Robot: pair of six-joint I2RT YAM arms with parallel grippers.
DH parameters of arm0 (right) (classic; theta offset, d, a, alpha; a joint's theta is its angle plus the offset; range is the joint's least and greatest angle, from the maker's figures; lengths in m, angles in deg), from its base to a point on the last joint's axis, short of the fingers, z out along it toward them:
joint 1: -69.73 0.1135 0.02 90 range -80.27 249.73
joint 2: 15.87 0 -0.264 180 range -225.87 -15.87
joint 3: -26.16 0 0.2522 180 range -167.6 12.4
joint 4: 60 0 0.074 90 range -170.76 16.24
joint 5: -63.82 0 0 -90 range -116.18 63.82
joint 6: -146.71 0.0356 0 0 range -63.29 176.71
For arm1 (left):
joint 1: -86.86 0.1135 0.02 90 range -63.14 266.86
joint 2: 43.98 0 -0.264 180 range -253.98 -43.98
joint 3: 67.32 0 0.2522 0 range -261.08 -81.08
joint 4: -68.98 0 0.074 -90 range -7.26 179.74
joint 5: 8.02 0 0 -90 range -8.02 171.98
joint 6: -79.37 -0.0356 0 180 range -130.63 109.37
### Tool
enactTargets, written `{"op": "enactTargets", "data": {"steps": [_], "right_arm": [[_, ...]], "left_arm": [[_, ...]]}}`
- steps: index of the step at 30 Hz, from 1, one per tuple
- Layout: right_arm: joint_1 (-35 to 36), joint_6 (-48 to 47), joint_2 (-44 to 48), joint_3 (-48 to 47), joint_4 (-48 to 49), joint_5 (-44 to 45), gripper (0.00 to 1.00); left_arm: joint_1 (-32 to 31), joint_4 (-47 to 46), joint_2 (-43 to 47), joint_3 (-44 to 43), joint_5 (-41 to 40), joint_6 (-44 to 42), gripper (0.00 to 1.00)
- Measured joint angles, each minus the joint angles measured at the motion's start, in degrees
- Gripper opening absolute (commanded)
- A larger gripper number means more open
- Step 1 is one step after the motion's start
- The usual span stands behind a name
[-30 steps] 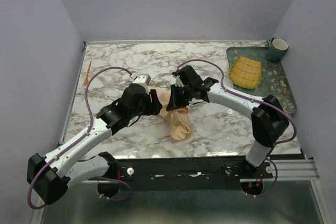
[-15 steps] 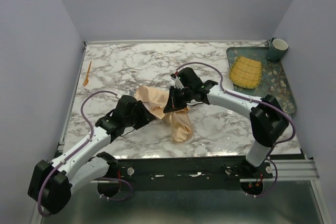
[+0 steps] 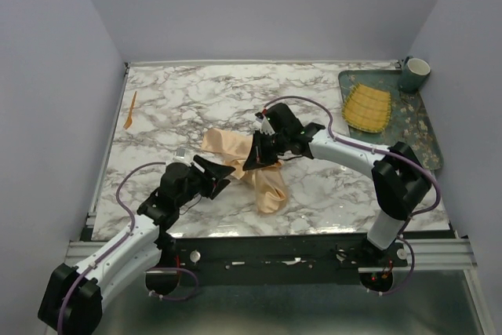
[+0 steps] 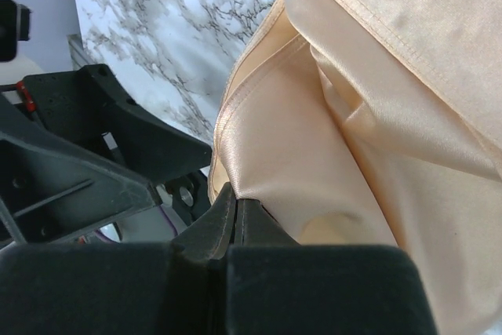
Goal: Fold the napkin, place the utensils inside, and roll it up
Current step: Flatten the napkin out
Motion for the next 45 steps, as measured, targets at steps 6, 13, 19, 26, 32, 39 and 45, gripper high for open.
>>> {"op": "enactTargets", "data": {"steps": [6, 13, 19, 26, 32, 39, 45], "right_arm": [[0.0, 1.99, 0.0, 1.29, 2.01, -1.49, 0.01], [0.0, 3.96, 0.0, 2.56, 4.5, -3.17, 0.01], [-0.31, 4.24, 0.17, 2.95, 5.09, -3.65, 0.12], [-1.38, 1.51, 2.08, 4.07, 4.7, -3.52, 0.01], [-1.7, -1.31, 3.02, 4.28, 4.22, -2.82, 0.01], [-2.21, -4.2, 3.48, 4.15, 1.84, -1.29, 0.01], [-7.72, -12.28, 10.03, 1.29, -6.67, 2.73, 0.01]], "left_arm": [[0.0, -7.96, -5.81, 1.18, 0.13, 5.27, 0.59], [0.0, -13.25, -8.39, 1.51, 0.26, 7.69, 0.27], [0.0, -16.04, -11.1, 1.86, 0.61, 8.07, 0.0], [0.11, -13.14, -10.05, 1.68, 0.66, 4.57, 0.0], [0.59, -12.11, -9.05, 1.86, 0.68, 3.32, 0.0], [1.46, -7.91, -6.4, 1.7, 0.72, -0.28, 0.0], [10.01, 5.88, 0.02, -7.58, 0.98, -13.05, 0.0]]}}
